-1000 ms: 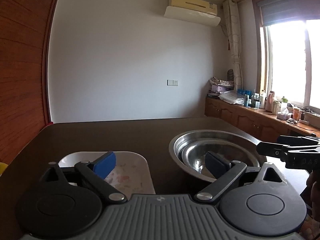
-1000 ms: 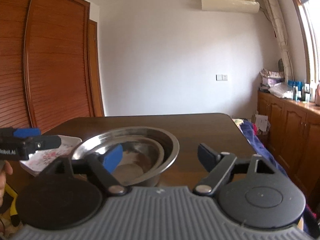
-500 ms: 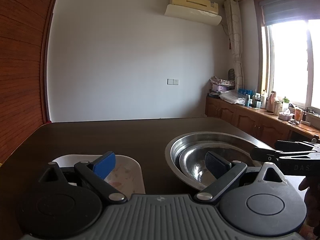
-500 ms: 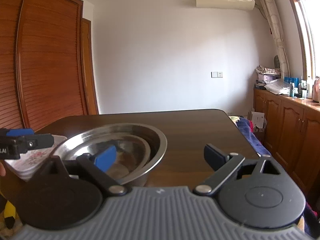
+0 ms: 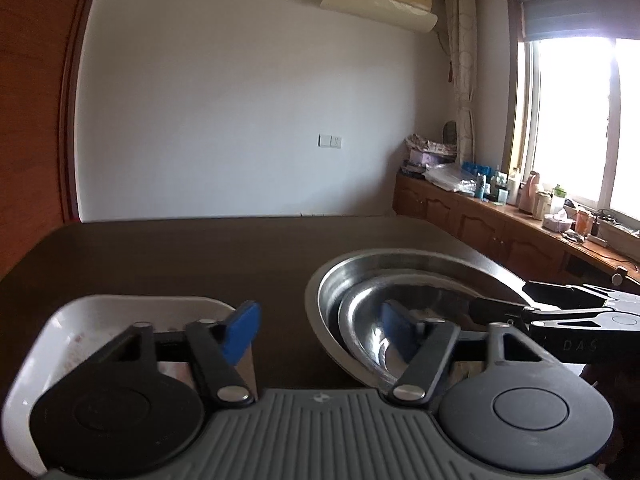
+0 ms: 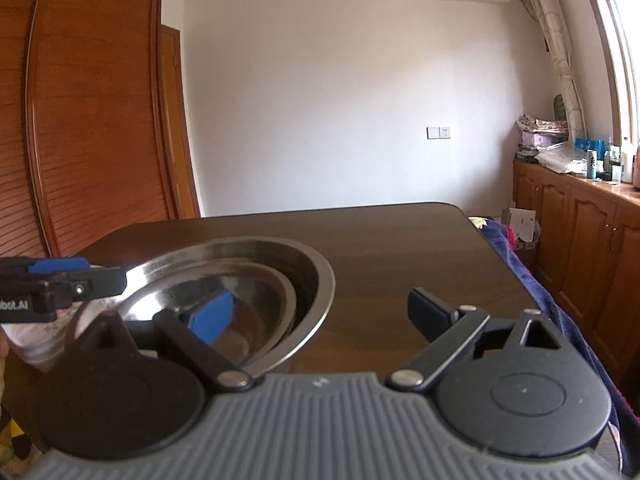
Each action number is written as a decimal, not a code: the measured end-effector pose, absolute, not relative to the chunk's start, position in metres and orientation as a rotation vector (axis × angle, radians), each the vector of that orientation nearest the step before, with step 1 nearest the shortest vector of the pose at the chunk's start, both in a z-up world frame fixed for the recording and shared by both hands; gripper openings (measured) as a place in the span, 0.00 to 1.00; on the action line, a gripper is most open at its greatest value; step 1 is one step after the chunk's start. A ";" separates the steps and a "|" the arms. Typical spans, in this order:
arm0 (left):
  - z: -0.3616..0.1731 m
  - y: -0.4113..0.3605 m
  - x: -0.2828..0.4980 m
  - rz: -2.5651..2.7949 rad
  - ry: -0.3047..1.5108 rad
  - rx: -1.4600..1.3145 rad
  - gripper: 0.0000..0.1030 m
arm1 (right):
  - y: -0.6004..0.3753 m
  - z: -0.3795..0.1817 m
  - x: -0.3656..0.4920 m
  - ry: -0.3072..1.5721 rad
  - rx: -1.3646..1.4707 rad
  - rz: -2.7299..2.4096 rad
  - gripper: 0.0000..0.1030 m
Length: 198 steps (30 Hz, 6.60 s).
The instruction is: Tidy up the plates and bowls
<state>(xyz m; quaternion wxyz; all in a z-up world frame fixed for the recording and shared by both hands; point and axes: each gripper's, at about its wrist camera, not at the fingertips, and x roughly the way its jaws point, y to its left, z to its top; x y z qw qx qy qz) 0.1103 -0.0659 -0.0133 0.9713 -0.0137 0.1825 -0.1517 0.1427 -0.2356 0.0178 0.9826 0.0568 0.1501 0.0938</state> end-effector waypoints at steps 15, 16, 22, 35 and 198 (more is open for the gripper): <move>-0.016 -0.064 0.114 -0.368 0.442 -0.088 0.57 | -0.229 0.018 0.145 0.378 0.183 0.274 0.32; -0.016 -0.063 0.112 -0.368 0.440 -0.100 0.56 | -0.228 0.019 0.145 0.377 0.178 0.268 0.30; -0.015 -0.058 0.105 -0.377 0.428 -0.121 0.55 | -0.231 0.018 0.144 0.371 0.206 0.256 0.22; -0.004 -0.044 0.084 -0.357 0.373 -0.131 0.55 | -0.227 0.033 0.135 0.306 0.209 0.250 0.20; 0.024 -0.003 -0.015 -0.032 0.230 0.074 1.00 | -0.199 0.063 0.024 0.164 0.037 0.073 1.00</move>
